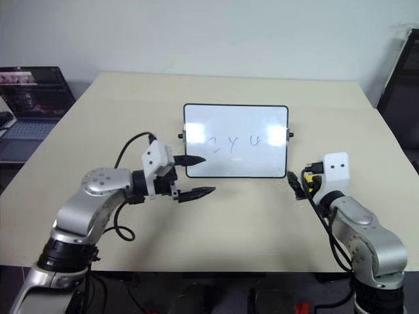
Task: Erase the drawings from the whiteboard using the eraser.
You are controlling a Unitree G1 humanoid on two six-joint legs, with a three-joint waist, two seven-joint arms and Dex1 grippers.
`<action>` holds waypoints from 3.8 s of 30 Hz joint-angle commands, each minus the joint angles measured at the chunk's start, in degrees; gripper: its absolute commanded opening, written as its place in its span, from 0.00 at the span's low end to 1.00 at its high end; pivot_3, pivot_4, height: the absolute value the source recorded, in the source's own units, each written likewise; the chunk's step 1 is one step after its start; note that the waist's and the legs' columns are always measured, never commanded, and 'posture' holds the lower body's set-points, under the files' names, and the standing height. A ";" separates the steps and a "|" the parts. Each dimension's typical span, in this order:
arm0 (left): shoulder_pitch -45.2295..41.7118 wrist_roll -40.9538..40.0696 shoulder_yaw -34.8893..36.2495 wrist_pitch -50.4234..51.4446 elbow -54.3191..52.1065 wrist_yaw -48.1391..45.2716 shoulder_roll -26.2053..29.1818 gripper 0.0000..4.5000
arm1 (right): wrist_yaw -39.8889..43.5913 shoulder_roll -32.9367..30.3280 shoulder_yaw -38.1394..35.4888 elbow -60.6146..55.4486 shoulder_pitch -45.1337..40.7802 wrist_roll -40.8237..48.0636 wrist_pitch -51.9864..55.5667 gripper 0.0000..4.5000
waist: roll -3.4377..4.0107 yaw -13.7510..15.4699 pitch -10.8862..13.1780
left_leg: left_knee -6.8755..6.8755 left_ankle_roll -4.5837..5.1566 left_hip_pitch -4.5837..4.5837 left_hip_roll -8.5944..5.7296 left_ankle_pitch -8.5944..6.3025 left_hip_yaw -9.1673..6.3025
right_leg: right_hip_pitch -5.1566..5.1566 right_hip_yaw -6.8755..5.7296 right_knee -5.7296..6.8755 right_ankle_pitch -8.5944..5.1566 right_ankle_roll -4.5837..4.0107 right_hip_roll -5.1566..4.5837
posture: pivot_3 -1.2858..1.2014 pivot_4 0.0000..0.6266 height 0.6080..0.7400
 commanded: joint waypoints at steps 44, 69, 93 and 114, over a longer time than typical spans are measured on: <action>-3.76 3.43 -3.78 -5.75 2.32 -5.92 -1.17 1.00 | 0.77 4.44 -3.01 19.11 -2.76 -9.80 -7.66 0.31 | 0.02 -0.18 0.01 | 0.01 0.01 0.00 0.03 0.00 0.05 | -0.06 0.01 0.06 0.00 0.00 0.06 | 0.52 0.24 1.00; 5.65 6.46 1.18 5.32 -3.24 11.99 -1.71 1.00 | 10.71 -0.06 19.94 13.75 -11.55 -23.87 -25.78 0.27 | 0.06 -0.21 0.03 | 0.06 0.00 0.07 0.03 0.00 0.01 | -0.01 -0.04 0.13 0.01 0.00 -0.07 | 0.52 0.24 1.00; 1.16 7.25 -0.79 8.99 -3.03 14.69 -4.16 1.00 | 22.41 1.55 29.31 44.59 -27.59 -35.76 -28.16 0.27 | 0.01 -0.11 0.02 | 0.16 0.00 0.19 -0.03 0.01 -0.01 | 0.00 -0.09 0.56 -0.02 -0.05 -0.22 | 0.52 0.24 1.00; 0.91 7.64 -1.74 7.66 -2.10 13.93 -5.27 1.00 | 20.45 3.64 26.07 50.11 -33.61 -37.00 -30.88 0.27 | 0.01 -1.53 0.04 | 0.10 0.07 0.24 -0.04 0.20 0.03 | -0.12 -0.03 0.84 -0.02 -0.06 -0.22 | 0.52 0.24 1.00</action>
